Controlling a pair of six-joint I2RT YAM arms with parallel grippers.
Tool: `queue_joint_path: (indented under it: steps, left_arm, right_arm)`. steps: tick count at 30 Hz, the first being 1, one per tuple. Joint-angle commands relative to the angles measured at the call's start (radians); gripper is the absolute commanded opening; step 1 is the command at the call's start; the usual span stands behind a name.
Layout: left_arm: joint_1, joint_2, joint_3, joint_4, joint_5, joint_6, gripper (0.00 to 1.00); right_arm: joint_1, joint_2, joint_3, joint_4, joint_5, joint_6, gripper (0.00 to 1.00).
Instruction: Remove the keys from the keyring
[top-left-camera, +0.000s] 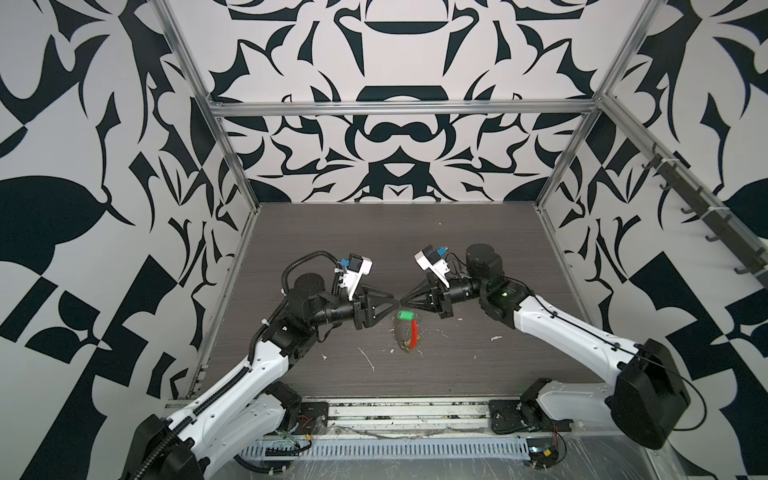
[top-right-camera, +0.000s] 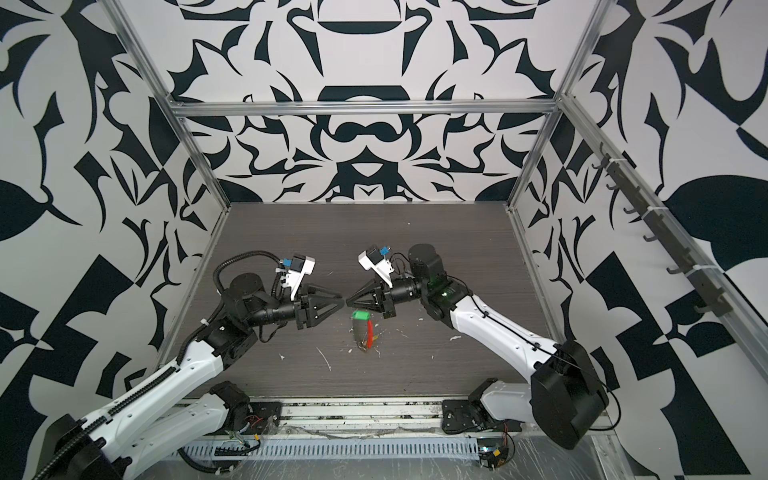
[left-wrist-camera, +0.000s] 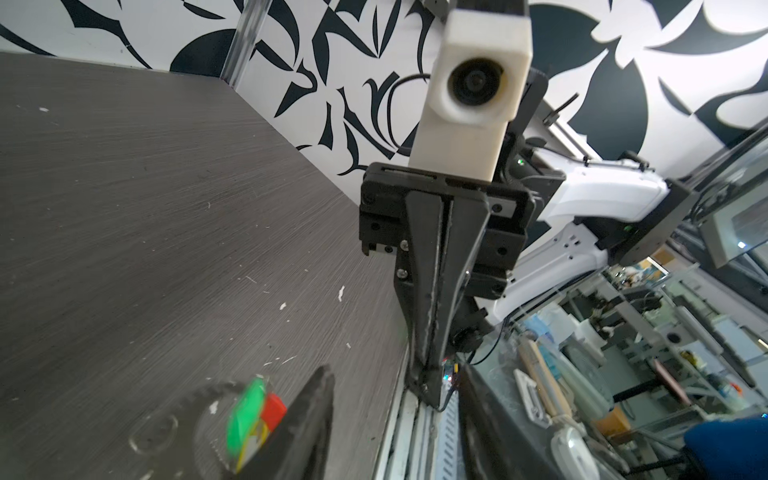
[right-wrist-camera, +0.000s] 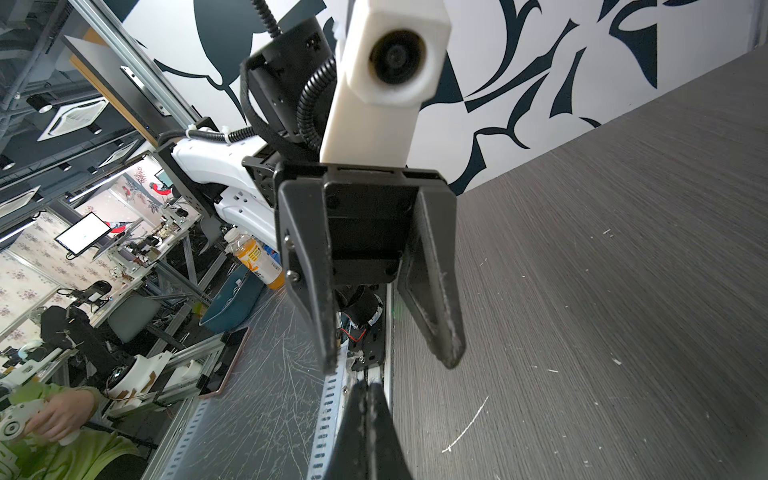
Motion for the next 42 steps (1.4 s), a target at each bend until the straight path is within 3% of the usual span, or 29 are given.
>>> queue_joint_path:
  steps: [1, 5, 6, 10, 15, 20, 24, 29, 32, 35, 38, 42]
  left_arm:
    - [-0.001, -0.027, -0.018, -0.027, -0.058, 0.007, 0.65]
    - [-0.003, -0.076, -0.033, -0.049, -0.168, -0.03, 0.77]
    - [-0.002, -0.091, -0.037, -0.047, -0.189, -0.037, 0.8]
    - [-0.003, -0.161, -0.065, -0.031, -0.291, -0.072, 0.96]
    - [-0.003, -0.188, -0.086, -0.006, -0.335, -0.106, 0.99]
    - [-0.003, -0.181, -0.093, -0.006, -0.374, -0.13, 0.99]
    - [-0.002, -0.182, -0.095, -0.036, -0.423, -0.14, 0.99]
    - [-0.004, -0.118, -0.075, -0.109, -0.447, -0.12, 0.92]
    - [-0.039, 0.01, -0.021, -0.172, -0.458, -0.084, 0.81]
    - [-0.136, 0.164, 0.047, -0.195, -0.543, -0.036, 0.77]
    - [-0.224, 0.345, 0.15, -0.235, -0.621, 0.014, 0.69]
    - [-0.267, 0.587, 0.288, -0.276, -0.643, 0.045, 0.55]
  right_arm:
    - [-0.005, -0.028, 0.032, 0.029, 0.025, 0.003, 0.0]
    - [-0.005, -0.038, 0.045, -0.104, 0.173, -0.025, 0.0]
    - [-0.004, -0.042, 0.038, -0.119, 0.211, -0.019, 0.04]
    - [-0.001, -0.074, -0.044, -0.12, 0.357, 0.035, 0.42]
    - [-0.001, -0.126, -0.123, -0.156, 0.609, 0.112, 0.63]
    - [0.0, -0.074, -0.114, -0.279, 0.899, 0.227, 0.66]
    - [0.0, 0.031, -0.035, -0.466, 1.047, 0.225, 0.55]
    - [0.0, 0.053, -0.064, -0.494, 1.225, 0.326, 0.51]
    - [0.0, 0.0, -0.094, -0.517, 1.325, 0.34, 0.52]
    - [0.0, -0.05, -0.11, -0.55, 1.415, 0.341, 0.52]
    - [-0.001, -0.083, -0.117, -0.59, 1.444, 0.344, 0.51]
    - [0.0, -0.129, -0.153, -0.605, 1.447, 0.352, 0.5]
